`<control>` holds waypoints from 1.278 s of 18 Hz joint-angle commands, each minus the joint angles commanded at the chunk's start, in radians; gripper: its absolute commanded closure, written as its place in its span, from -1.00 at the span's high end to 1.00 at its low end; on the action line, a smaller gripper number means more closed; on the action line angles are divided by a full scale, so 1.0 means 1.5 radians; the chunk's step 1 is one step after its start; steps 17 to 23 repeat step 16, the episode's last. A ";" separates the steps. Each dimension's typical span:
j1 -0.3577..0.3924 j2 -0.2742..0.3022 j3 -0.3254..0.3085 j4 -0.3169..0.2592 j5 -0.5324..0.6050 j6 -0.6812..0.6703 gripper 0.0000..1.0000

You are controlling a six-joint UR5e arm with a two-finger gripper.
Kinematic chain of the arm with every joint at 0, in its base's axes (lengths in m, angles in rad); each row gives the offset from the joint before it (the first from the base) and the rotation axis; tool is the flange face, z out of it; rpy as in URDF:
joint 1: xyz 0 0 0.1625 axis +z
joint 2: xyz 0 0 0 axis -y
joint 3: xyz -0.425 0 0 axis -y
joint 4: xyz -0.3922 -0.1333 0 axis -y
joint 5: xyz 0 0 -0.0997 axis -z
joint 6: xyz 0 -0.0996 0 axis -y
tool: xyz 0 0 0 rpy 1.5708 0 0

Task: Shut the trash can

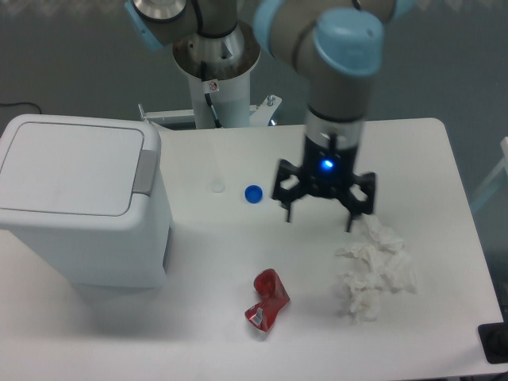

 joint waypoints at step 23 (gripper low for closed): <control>0.068 -0.095 0.069 -0.076 0.166 0.331 1.00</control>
